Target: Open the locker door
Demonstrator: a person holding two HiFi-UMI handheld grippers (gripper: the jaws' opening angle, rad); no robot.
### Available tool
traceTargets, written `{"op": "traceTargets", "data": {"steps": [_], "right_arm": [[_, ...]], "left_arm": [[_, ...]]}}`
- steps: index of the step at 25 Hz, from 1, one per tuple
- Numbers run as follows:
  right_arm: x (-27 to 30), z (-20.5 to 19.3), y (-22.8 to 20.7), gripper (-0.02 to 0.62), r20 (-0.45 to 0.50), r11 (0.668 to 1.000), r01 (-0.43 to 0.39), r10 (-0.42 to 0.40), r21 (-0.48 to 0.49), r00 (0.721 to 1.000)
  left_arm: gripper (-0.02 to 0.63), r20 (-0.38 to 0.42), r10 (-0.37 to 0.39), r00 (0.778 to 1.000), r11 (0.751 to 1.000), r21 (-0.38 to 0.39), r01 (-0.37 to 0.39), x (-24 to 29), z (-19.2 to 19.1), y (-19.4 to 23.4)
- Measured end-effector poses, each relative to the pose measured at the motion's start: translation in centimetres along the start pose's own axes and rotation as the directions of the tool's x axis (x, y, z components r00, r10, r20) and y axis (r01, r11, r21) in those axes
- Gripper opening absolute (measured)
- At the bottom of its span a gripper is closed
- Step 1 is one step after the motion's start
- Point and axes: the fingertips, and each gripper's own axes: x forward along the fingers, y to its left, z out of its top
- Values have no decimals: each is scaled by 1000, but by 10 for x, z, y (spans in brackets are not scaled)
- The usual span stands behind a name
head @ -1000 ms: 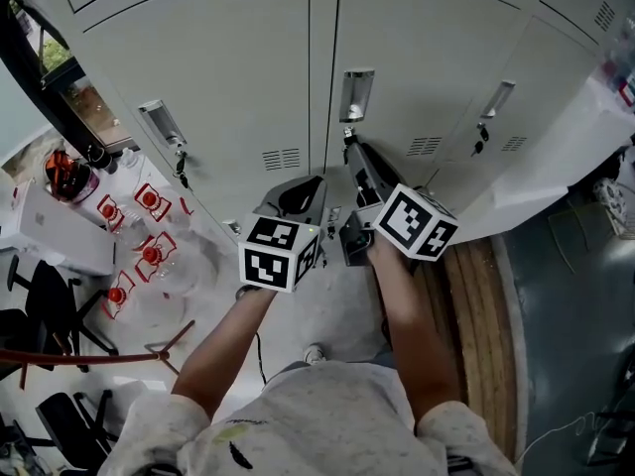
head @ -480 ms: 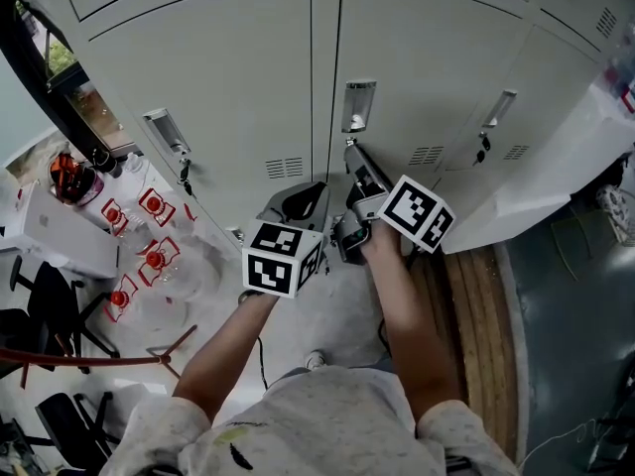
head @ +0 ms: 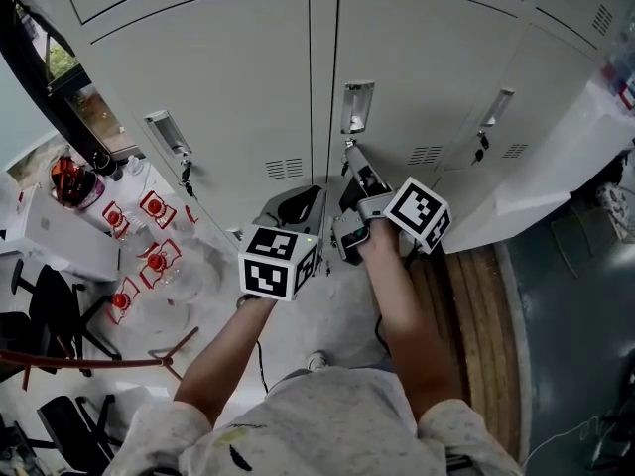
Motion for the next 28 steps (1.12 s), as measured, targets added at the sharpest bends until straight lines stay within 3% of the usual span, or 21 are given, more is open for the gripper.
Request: {"op": "traceTargets", "data": {"steps": [13,28], "right_arm": [[-22,-2,3,40,6,1000,-8,8,-1,1000],[-61,0,9,34,8,999,-8,9,-52,1000]], "left_arm": [[6,19,-17,1000,1000,-1,17,-9,-1,-15],[6,43,-88,995,996,3,88,-11,1,-48]]}}
